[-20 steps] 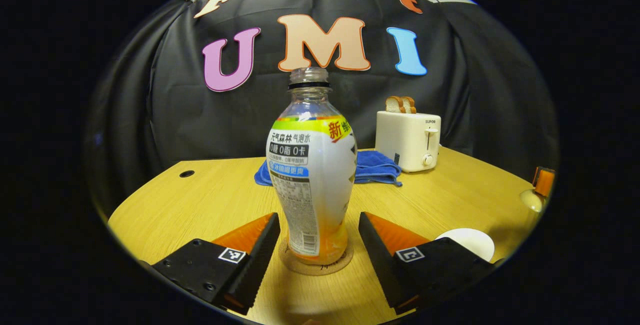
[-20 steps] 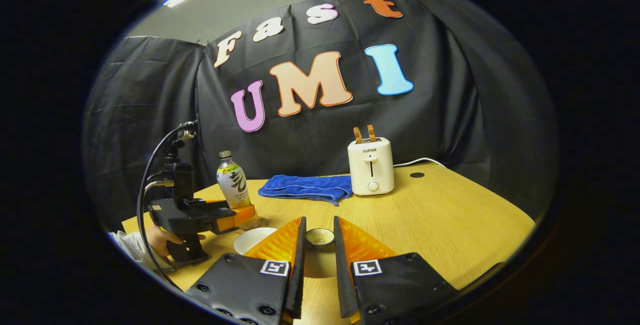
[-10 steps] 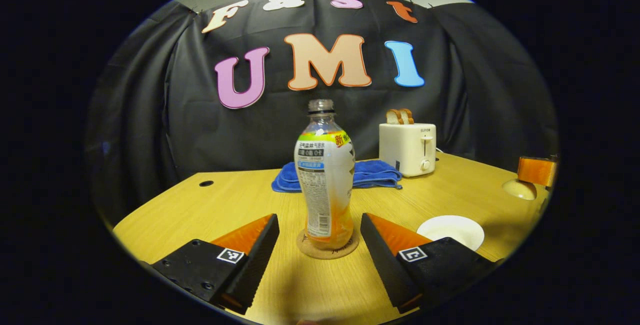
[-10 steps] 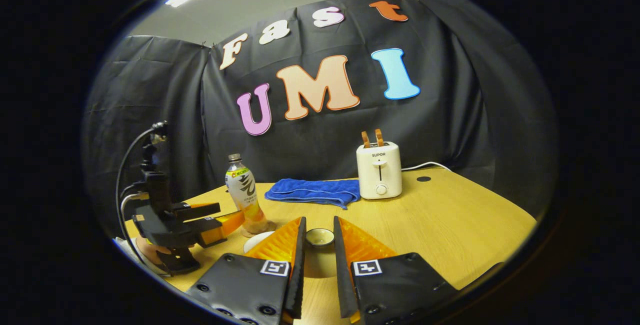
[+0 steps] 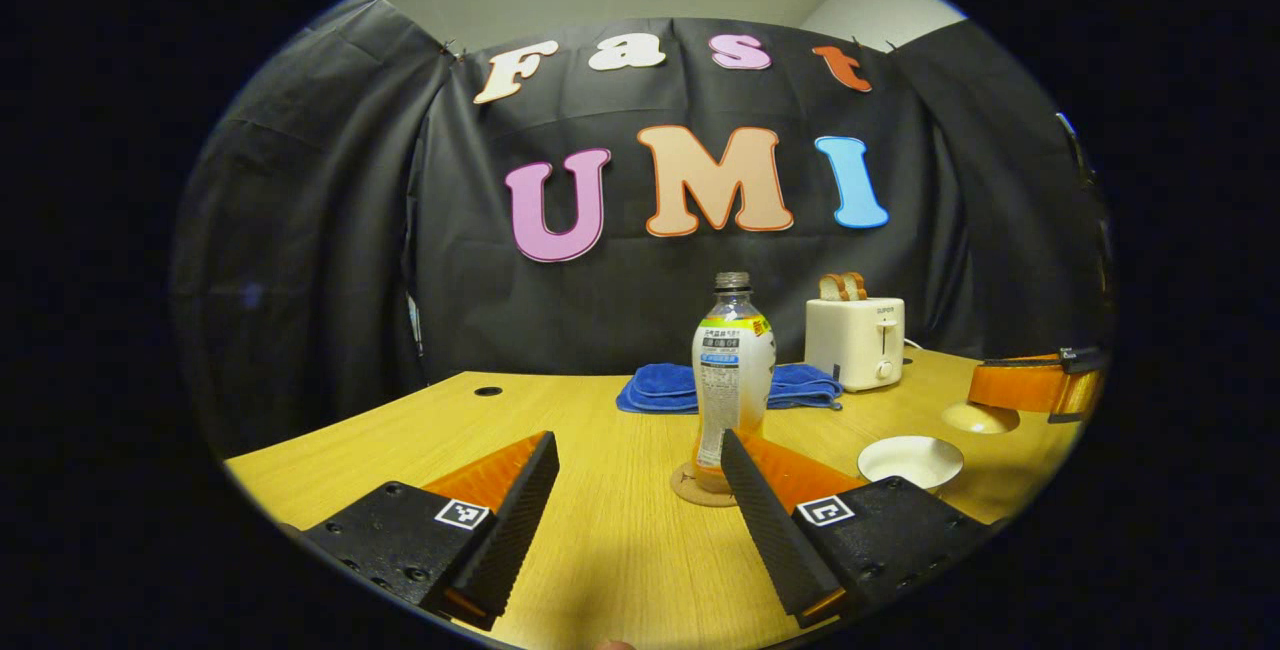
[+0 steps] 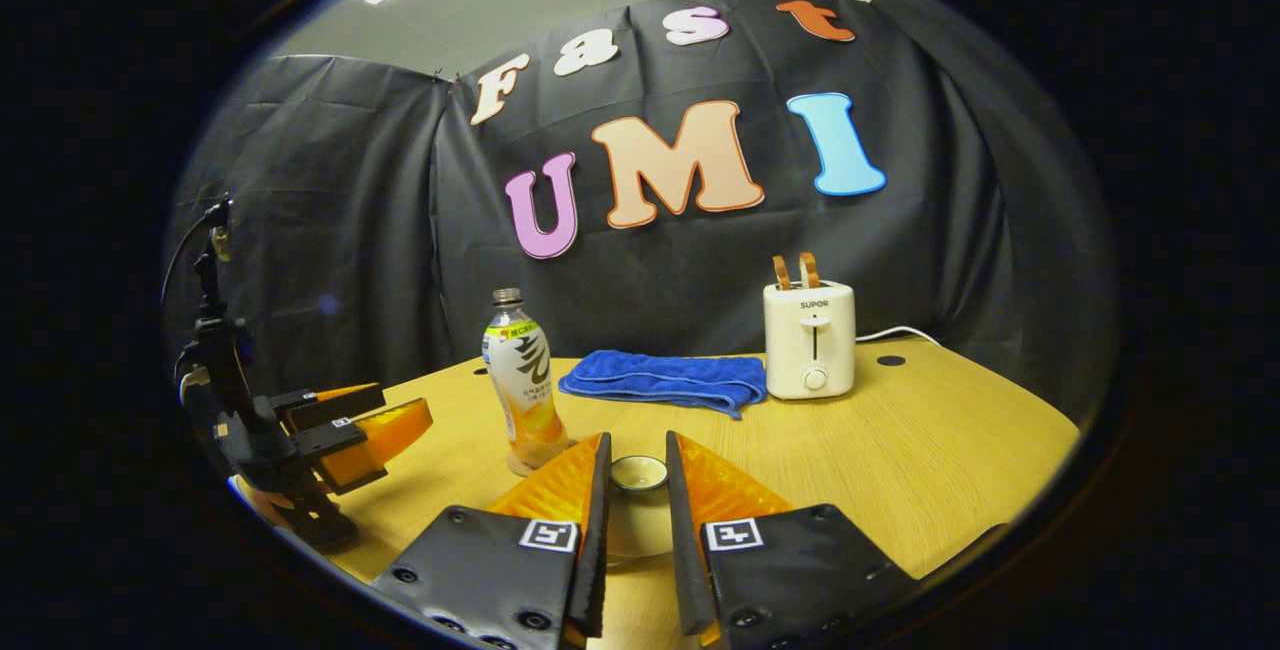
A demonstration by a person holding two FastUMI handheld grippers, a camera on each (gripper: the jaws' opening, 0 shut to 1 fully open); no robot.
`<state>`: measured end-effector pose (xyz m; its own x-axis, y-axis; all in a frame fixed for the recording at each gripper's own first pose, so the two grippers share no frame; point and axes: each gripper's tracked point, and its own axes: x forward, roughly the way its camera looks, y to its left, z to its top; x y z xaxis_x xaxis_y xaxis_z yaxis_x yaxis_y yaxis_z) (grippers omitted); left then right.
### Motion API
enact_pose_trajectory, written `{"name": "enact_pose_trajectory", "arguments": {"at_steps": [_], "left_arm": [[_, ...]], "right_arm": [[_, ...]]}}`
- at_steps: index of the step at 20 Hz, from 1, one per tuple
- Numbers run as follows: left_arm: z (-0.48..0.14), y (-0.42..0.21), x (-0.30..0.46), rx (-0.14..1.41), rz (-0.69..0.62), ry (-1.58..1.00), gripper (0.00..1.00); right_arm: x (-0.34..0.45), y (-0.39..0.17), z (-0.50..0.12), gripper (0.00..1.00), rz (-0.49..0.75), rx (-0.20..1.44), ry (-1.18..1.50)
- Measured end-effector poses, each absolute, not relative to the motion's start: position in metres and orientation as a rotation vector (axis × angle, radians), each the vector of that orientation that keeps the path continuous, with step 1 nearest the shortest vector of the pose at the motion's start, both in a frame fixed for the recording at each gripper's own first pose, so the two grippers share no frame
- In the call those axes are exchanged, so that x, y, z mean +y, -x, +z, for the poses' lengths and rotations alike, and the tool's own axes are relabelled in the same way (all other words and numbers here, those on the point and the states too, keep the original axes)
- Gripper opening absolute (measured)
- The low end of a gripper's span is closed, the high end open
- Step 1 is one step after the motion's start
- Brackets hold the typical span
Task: Open the teacup lid with one hand, grasp the water bottle and pour water into the teacup with the other hand; after pouring, place the water bottle on the coaster and then close the teacup lid.
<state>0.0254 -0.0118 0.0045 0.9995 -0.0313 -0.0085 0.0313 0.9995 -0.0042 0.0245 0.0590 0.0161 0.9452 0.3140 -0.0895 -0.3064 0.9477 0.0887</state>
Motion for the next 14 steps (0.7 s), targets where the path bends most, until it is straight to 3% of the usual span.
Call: {"name": "enact_pose_trajectory", "arguments": {"at_steps": [14], "left_arm": [[0.003,-0.018,0.007,-0.026,0.015,0.031,0.95]], "right_arm": [[0.1,-0.046,-0.018,0.31,0.327,0.164,0.003]]}}
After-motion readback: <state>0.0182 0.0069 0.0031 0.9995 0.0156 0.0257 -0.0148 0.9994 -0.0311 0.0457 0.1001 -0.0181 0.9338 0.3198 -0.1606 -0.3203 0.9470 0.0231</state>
